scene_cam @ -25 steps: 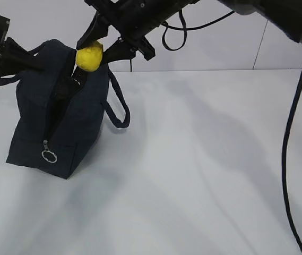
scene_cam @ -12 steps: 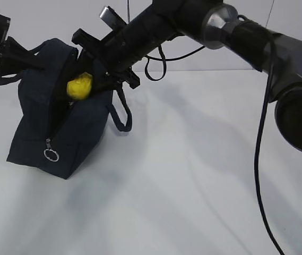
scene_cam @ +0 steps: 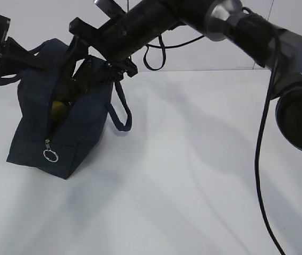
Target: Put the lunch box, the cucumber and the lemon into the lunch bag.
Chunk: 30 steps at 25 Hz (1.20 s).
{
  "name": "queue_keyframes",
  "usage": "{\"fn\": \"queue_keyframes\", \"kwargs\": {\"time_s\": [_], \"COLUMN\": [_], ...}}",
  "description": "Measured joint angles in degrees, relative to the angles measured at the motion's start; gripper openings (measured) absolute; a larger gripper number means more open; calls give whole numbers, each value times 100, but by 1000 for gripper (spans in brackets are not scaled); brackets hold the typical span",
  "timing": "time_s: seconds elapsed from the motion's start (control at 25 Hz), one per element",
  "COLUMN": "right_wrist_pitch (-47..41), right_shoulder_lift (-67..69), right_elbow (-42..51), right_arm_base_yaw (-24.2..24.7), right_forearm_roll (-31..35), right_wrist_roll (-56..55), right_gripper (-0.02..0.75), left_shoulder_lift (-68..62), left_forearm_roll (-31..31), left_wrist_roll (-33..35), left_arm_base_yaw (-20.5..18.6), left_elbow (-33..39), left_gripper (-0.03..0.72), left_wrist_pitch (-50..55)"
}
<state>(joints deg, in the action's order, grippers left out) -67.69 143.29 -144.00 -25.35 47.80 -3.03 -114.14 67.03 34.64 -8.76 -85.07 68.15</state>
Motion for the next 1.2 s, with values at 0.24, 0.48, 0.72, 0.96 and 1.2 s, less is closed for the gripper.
{"fn": "queue_keyframes", "kwargs": {"time_s": [0.24, 0.48, 0.72, 0.96, 1.2], "right_wrist_pitch": [-312, -368, -405, -418, -418], "right_shoulder_lift": [0, 0, 0, 5, 94], "right_elbow": [-770, -994, -979, -758, -744], "right_arm_base_yaw": [49, 49, -41, -183, -192], "right_forearm_roll": [-836, -1955, -2208, -2382, -2426], "right_wrist_roll": [-292, -864, -982, -1008, -1020], "right_gripper": [557, 557, 557, 558, 558], "left_shoulder_lift": [0, 0, 0, 0, 0], "left_forearm_roll": [-184, -502, -543, -552, -598], "left_wrist_roll": [2, 2, 2, 2, 2], "left_arm_base_yaw": [0, 0, 0, 0, 0], "left_elbow": [0, 0, 0, 0, 0], "left_gripper": [-8, -8, -8, -8, -8], "left_wrist_pitch": [0, 0, 0, 0, 0]}}
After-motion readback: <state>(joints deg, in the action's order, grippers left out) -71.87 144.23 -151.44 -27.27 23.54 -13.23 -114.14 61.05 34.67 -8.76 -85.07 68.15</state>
